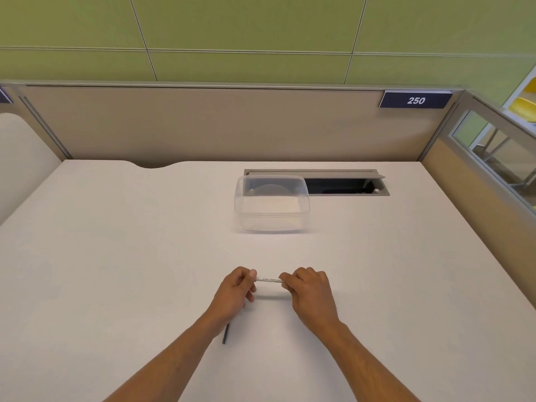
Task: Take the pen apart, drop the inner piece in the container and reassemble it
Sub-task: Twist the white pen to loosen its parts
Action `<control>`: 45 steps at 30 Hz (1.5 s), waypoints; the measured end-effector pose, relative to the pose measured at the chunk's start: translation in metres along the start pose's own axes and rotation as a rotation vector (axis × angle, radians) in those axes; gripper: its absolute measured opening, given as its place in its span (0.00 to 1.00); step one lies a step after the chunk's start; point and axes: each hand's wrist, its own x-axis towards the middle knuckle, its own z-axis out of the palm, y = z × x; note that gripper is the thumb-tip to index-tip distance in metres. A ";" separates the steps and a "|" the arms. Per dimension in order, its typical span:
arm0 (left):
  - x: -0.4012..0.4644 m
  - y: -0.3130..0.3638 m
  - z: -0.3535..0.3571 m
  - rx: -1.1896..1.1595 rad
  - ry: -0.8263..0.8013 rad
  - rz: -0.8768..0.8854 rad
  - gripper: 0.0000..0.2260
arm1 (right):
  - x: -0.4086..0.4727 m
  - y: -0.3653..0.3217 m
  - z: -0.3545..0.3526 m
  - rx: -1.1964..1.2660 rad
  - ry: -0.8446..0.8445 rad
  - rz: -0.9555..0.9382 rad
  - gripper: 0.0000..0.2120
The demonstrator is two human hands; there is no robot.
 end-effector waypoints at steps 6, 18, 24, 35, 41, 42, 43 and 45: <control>0.001 -0.004 -0.001 0.094 0.054 0.030 0.13 | -0.001 -0.002 0.000 -0.005 -0.001 -0.010 0.09; 0.000 0.004 0.004 0.021 0.109 -0.087 0.24 | -0.003 -0.004 0.002 -0.022 0.051 -0.028 0.12; 0.001 0.008 0.006 -0.055 0.126 -0.149 0.26 | -0.005 -0.004 0.004 -0.019 0.075 -0.035 0.14; -0.001 0.001 0.007 0.153 0.107 0.117 0.12 | -0.004 0.000 0.003 0.027 0.073 0.047 0.10; 0.000 0.003 0.005 0.101 0.100 0.028 0.24 | -0.005 -0.002 0.003 0.030 0.084 0.008 0.11; 0.000 0.004 0.005 0.059 0.092 0.001 0.24 | -0.005 -0.002 0.003 0.029 0.085 0.003 0.11; 0.000 0.004 0.005 0.013 0.082 -0.022 0.25 | -0.005 -0.003 0.003 0.030 0.087 0.000 0.11; 0.000 0.004 0.004 -0.050 0.059 -0.039 0.24 | -0.005 -0.003 0.002 0.030 0.093 0.004 0.11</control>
